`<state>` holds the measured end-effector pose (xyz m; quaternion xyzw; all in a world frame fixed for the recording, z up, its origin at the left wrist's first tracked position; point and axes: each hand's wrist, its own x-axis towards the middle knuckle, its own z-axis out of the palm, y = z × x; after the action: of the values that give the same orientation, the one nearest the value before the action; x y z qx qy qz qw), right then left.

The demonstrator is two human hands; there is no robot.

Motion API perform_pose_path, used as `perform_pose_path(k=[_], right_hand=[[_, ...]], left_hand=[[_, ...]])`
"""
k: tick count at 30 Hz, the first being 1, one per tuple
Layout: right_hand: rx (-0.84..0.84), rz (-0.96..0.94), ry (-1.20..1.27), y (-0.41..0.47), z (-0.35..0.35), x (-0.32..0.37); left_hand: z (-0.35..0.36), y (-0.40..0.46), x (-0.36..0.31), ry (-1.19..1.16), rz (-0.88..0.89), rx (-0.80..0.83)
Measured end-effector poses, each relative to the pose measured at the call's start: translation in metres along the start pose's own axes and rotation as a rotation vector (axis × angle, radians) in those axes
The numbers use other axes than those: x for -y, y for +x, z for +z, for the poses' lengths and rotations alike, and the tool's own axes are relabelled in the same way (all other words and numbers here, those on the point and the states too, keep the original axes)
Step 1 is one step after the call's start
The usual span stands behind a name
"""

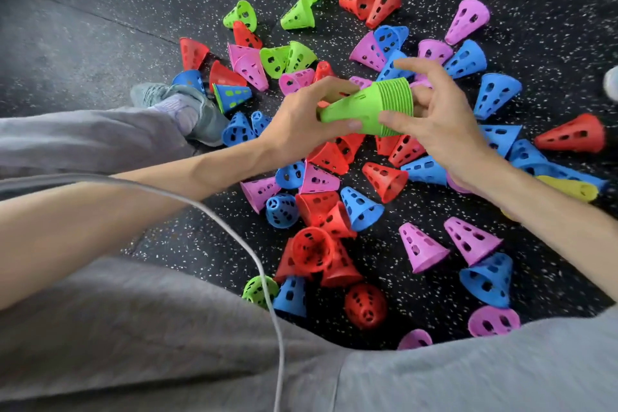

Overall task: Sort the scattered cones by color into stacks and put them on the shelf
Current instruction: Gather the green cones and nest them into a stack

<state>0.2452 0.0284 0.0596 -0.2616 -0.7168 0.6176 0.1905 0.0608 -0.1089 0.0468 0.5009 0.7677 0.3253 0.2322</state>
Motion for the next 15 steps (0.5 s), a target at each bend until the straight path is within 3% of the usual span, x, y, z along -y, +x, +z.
perform_pose_path(k=[15], right_hand=[[0.131, -0.028, -0.084, 0.004, 0.048, -0.013]], left_hand=[[-0.031, -0.101, 0.056, 0.069, -0.207, 0.334]])
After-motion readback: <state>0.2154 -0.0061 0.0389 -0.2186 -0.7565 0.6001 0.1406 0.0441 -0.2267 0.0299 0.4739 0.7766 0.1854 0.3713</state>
